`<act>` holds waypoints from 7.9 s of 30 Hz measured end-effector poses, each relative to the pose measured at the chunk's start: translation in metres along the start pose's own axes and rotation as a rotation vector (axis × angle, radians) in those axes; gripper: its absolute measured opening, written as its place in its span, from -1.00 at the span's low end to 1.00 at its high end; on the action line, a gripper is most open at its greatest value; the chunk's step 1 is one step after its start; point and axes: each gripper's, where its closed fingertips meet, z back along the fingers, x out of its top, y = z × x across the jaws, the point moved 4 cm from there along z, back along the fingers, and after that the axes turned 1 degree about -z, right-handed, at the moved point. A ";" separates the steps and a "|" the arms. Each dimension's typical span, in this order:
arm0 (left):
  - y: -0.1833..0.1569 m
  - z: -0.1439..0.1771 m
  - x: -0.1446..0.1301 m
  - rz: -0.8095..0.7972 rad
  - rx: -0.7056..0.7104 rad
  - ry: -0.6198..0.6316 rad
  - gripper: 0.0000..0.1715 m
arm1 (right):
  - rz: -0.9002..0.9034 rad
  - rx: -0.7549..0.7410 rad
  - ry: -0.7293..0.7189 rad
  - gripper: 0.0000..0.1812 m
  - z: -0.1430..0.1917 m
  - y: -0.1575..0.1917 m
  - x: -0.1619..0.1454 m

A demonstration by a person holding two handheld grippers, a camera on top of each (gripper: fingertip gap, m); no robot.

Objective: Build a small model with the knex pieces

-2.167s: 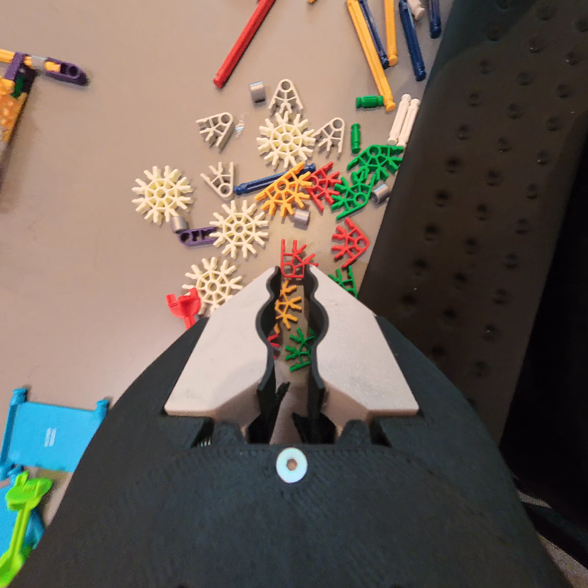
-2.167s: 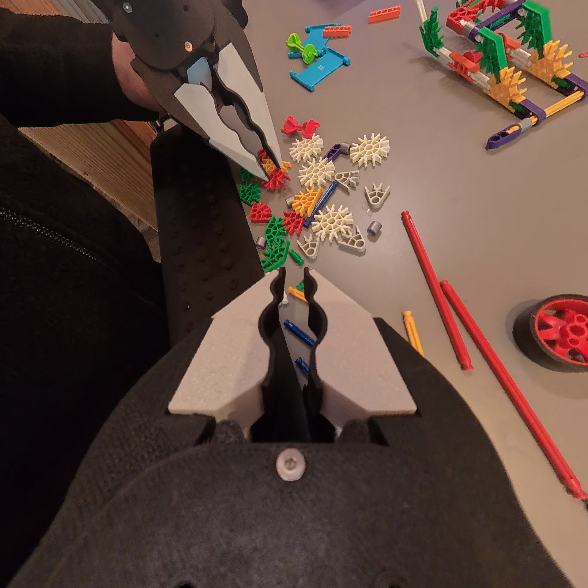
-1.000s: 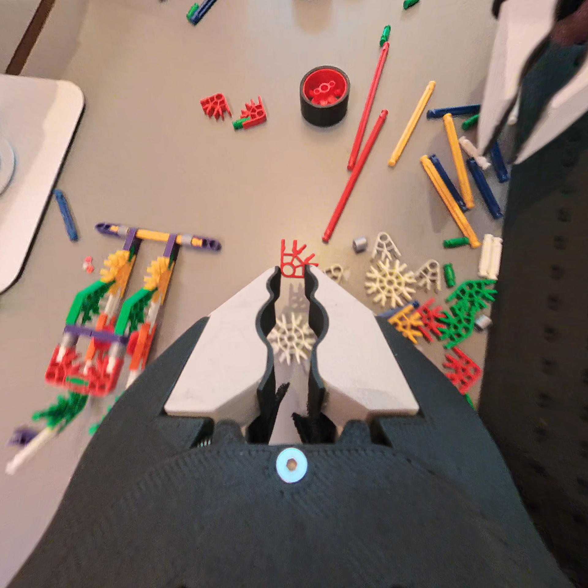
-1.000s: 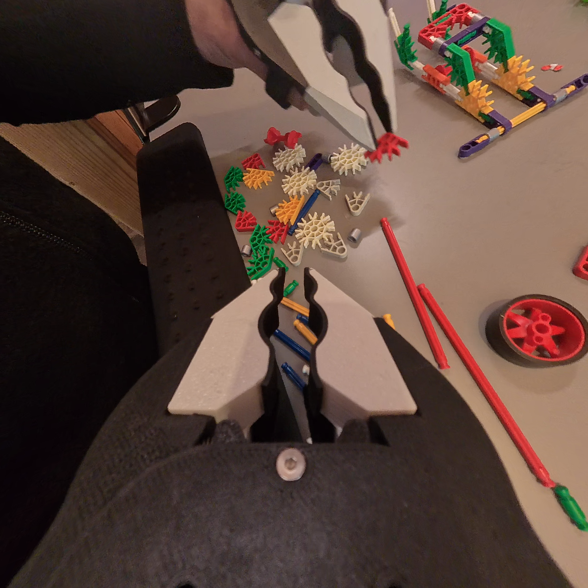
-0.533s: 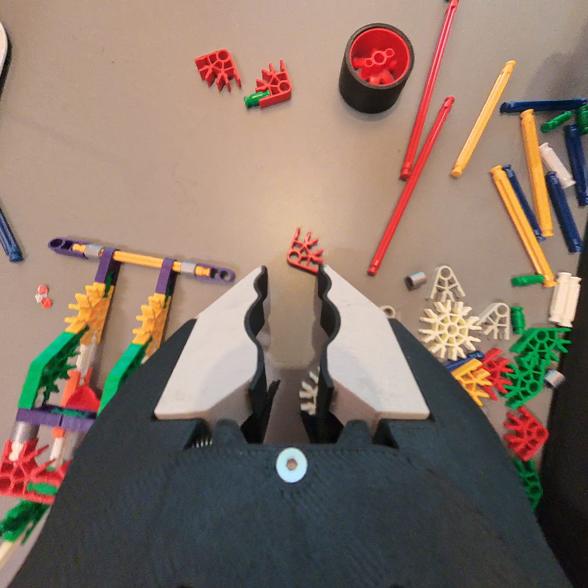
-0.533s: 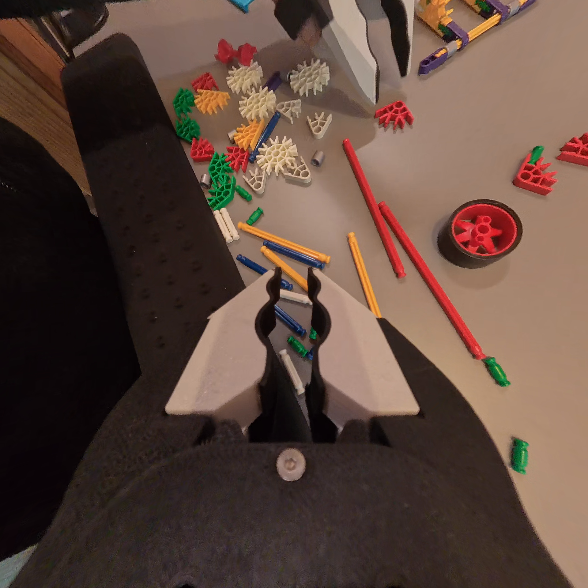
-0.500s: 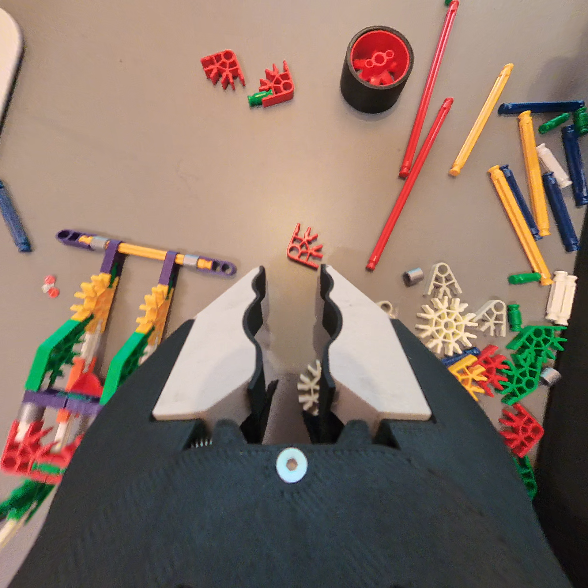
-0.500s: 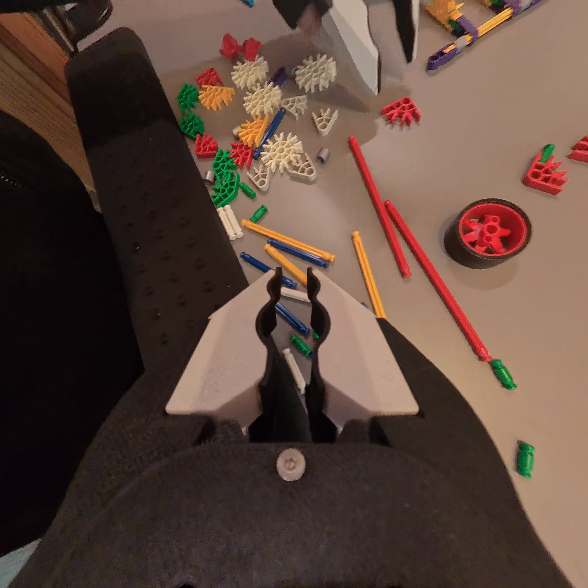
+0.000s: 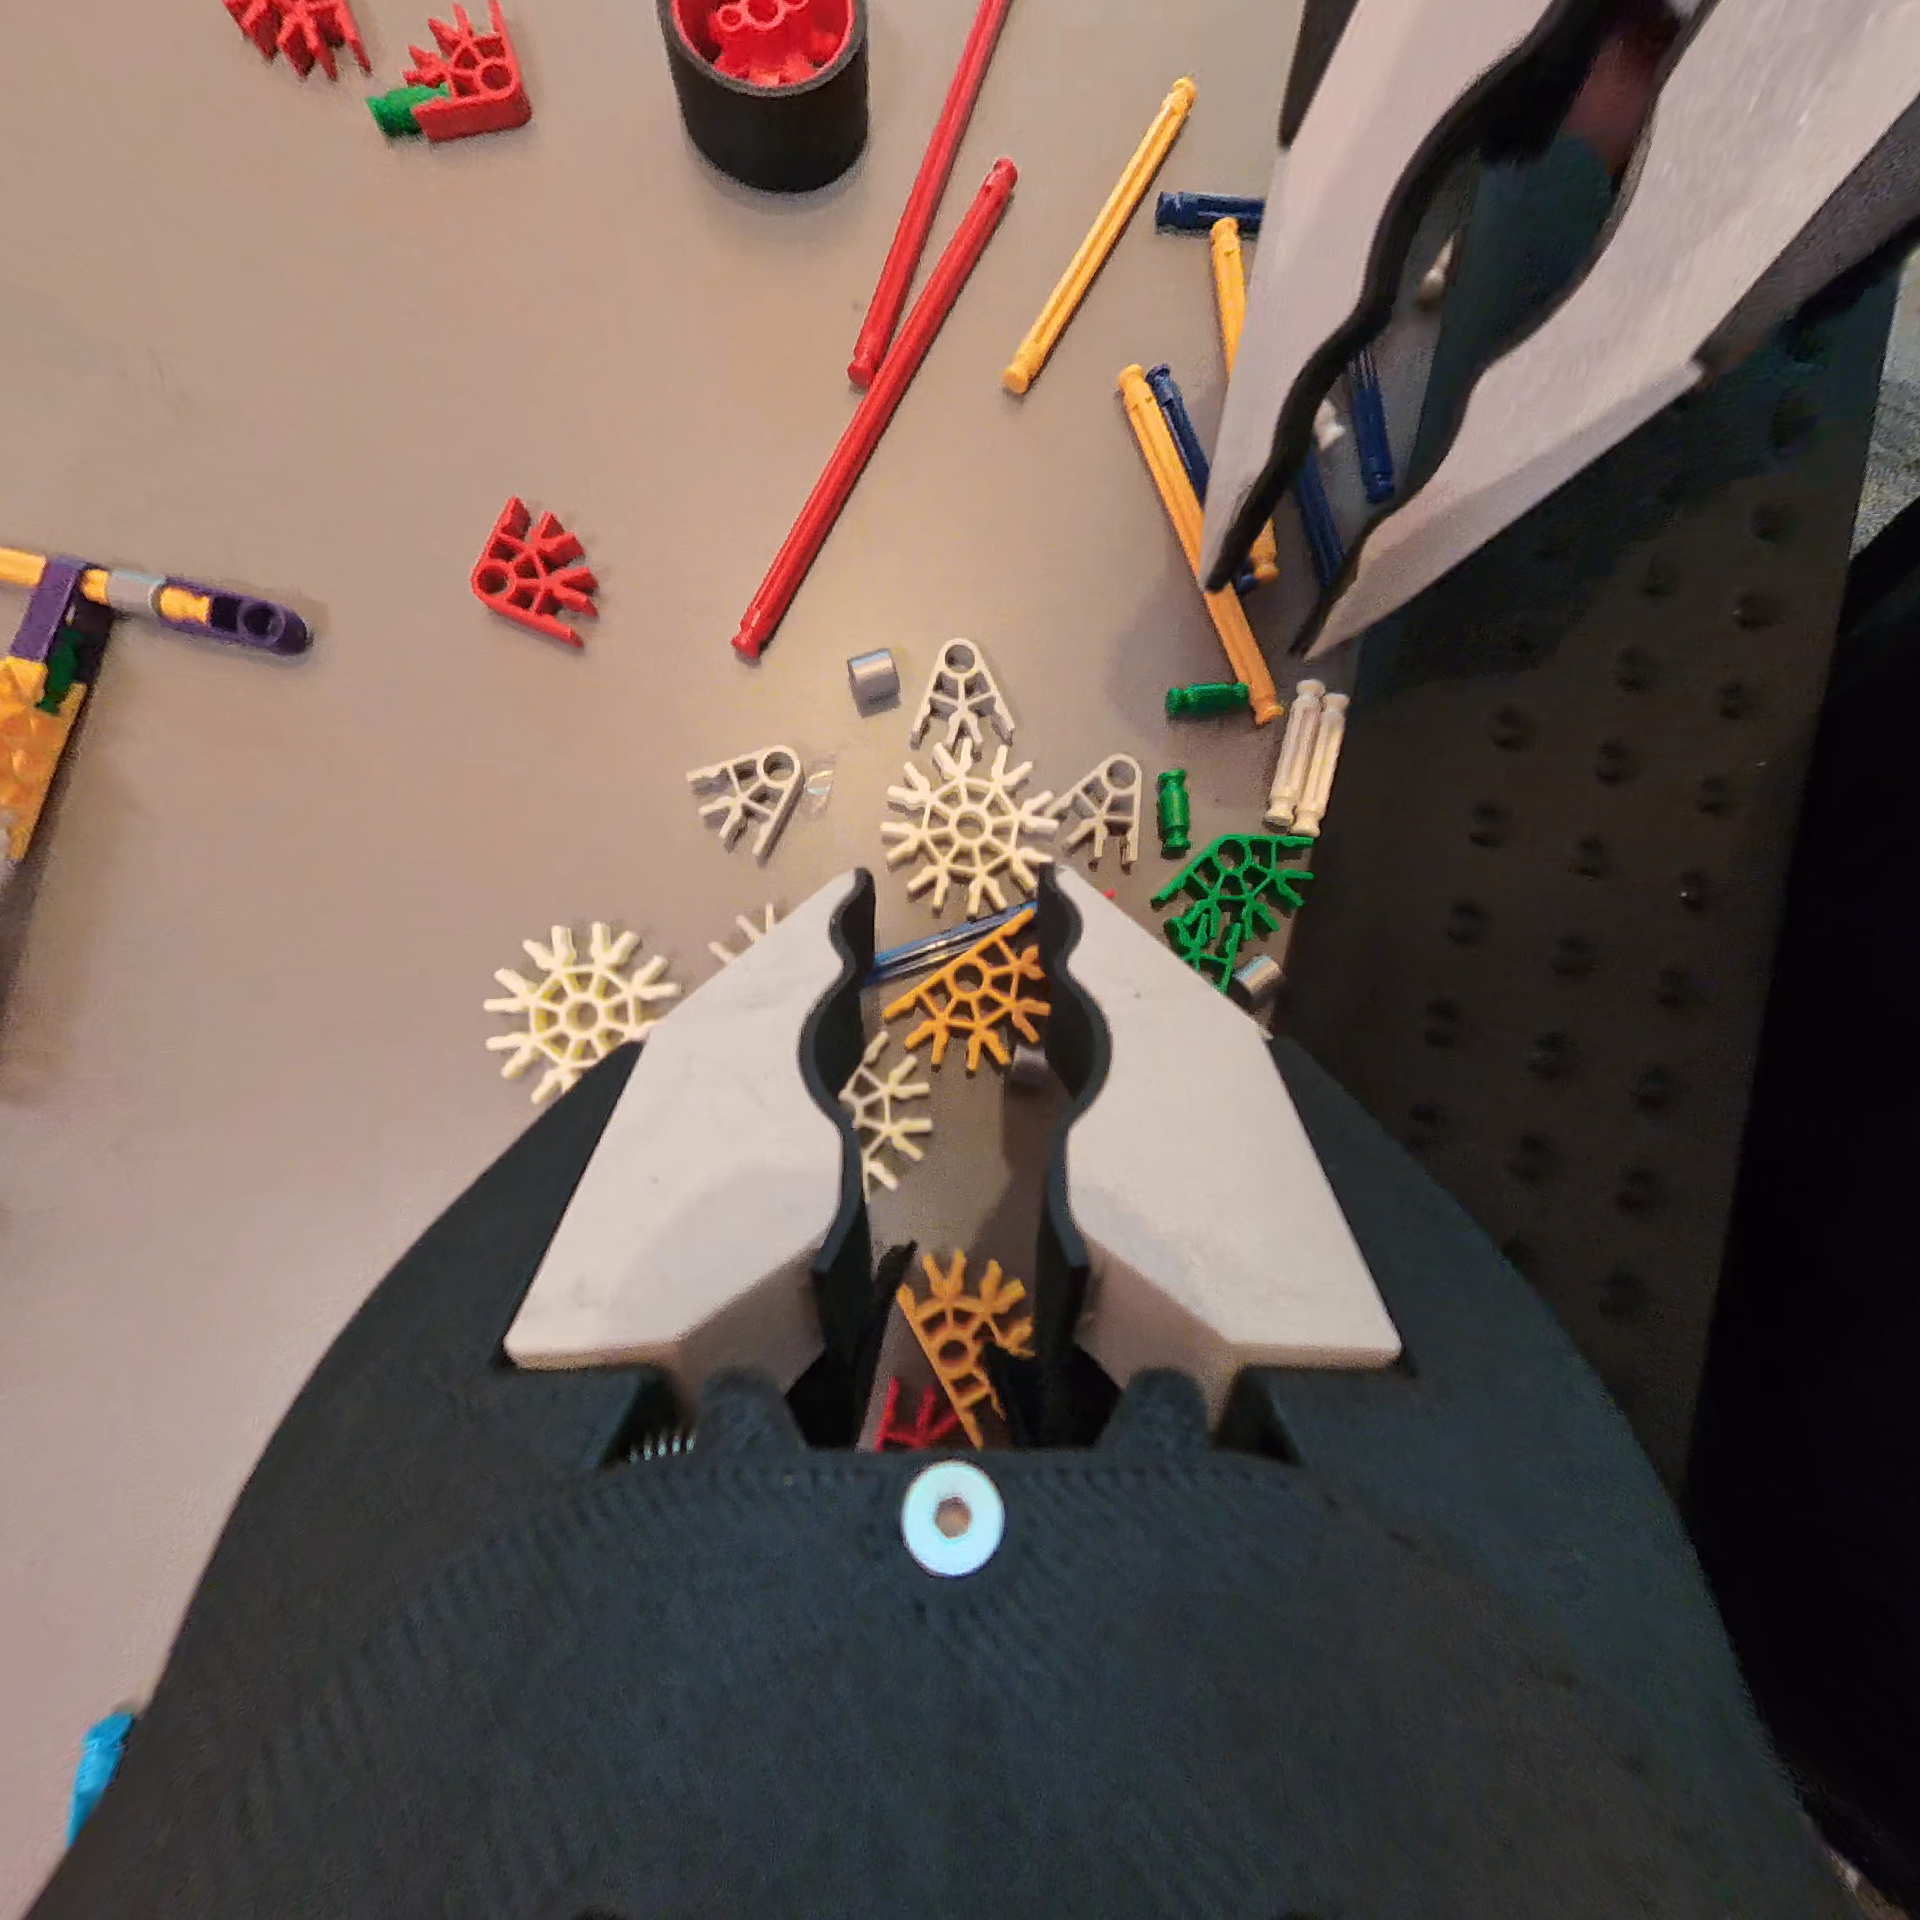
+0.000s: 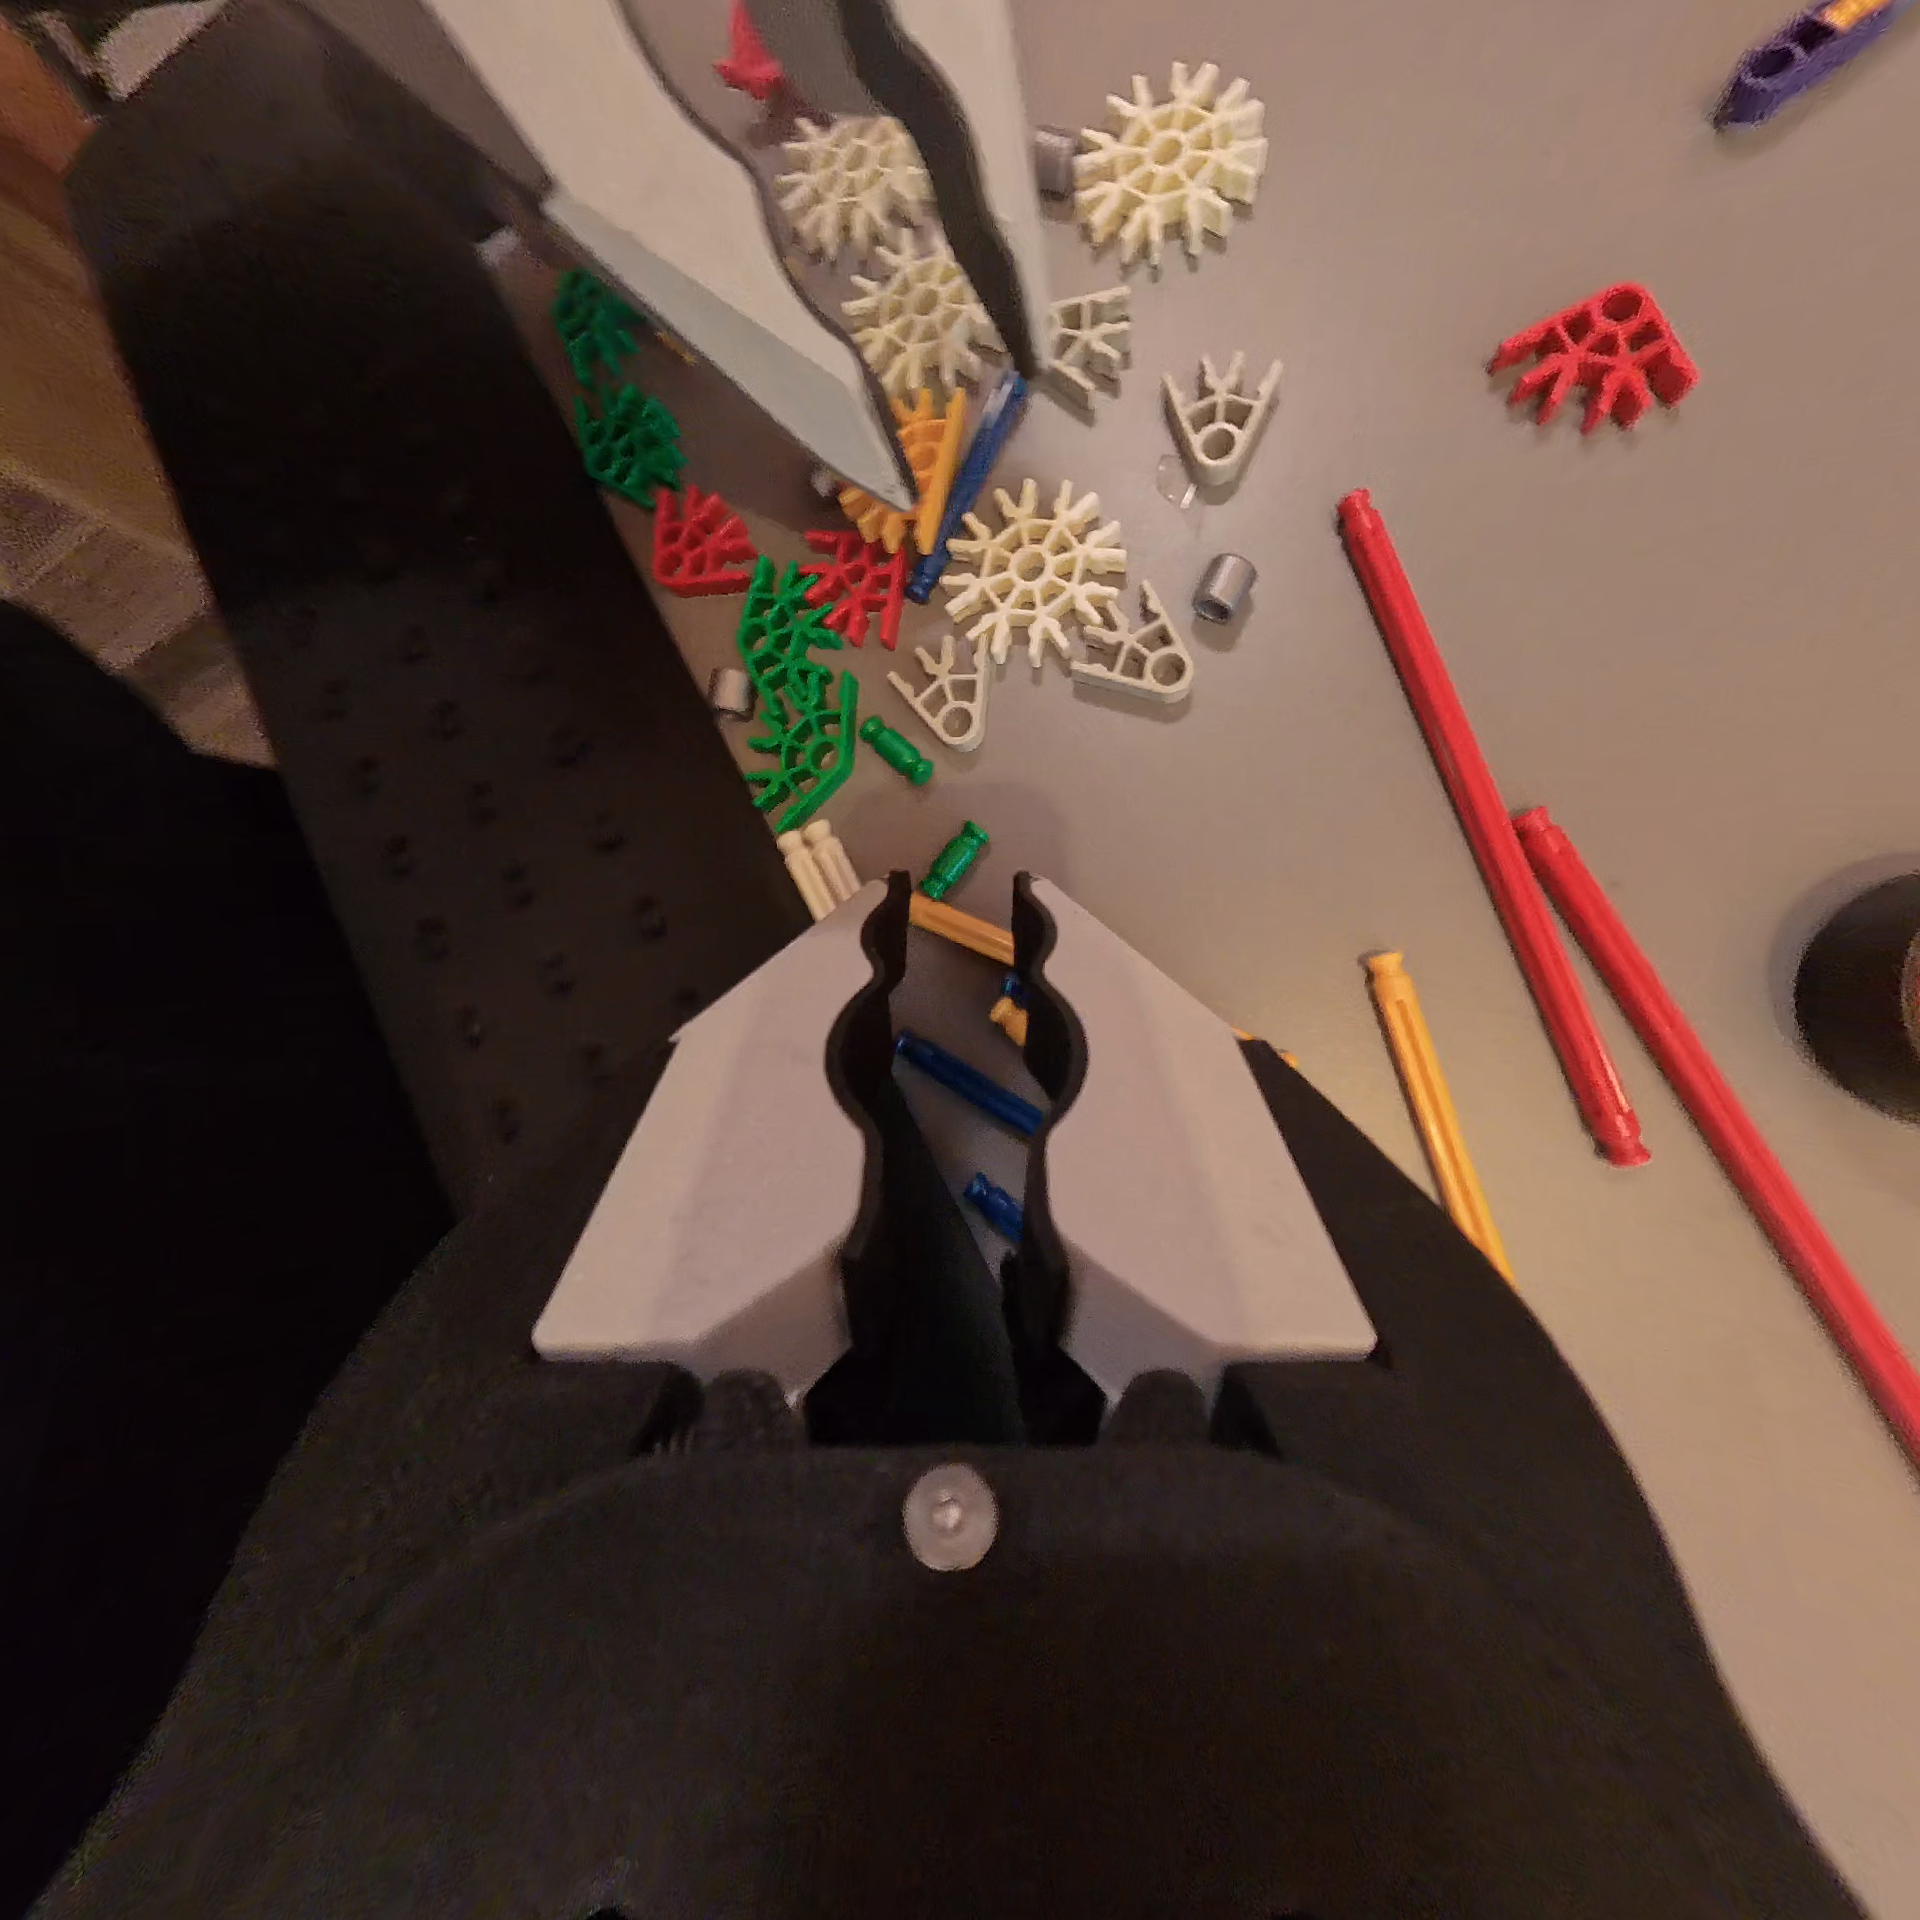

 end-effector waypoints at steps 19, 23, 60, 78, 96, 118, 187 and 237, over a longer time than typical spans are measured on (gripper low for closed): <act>0.056 -0.002 0.025 0.013 0.089 -0.127 -0.62 | 0.116 -0.066 -0.056 -0.97 0.007 -0.046 0.048; 0.075 -0.024 0.039 -0.007 0.100 -0.114 -0.66 | 0.283 -0.001 -0.012 -0.98 -0.001 -0.084 0.075; 0.089 -0.051 0.045 -0.058 0.011 -0.069 -0.83 | 0.553 0.141 0.206 -0.95 -0.031 -0.128 0.091; 0.088 -0.054 0.048 -0.076 -0.009 -0.068 -0.84 | 0.487 0.159 0.176 -1.00 -0.033 -0.127 0.088; 0.088 -0.054 0.047 -0.060 -0.027 -0.117 -0.85 | 0.390 0.162 0.412 -1.00 -0.038 -0.128 0.095; 0.085 -0.053 0.041 -0.096 0.006 -0.173 -0.85 | 0.262 0.027 0.498 -1.00 -0.047 -0.114 0.100; 0.022 0.044 -0.038 0.095 0.015 -0.139 -0.69 | -0.025 -0.049 -0.078 -0.80 -0.038 0.009 0.067; 0.020 0.016 0.075 0.421 -0.766 -0.484 -0.98 | 0.783 -0.360 0.000 -0.78 0.039 -0.012 0.092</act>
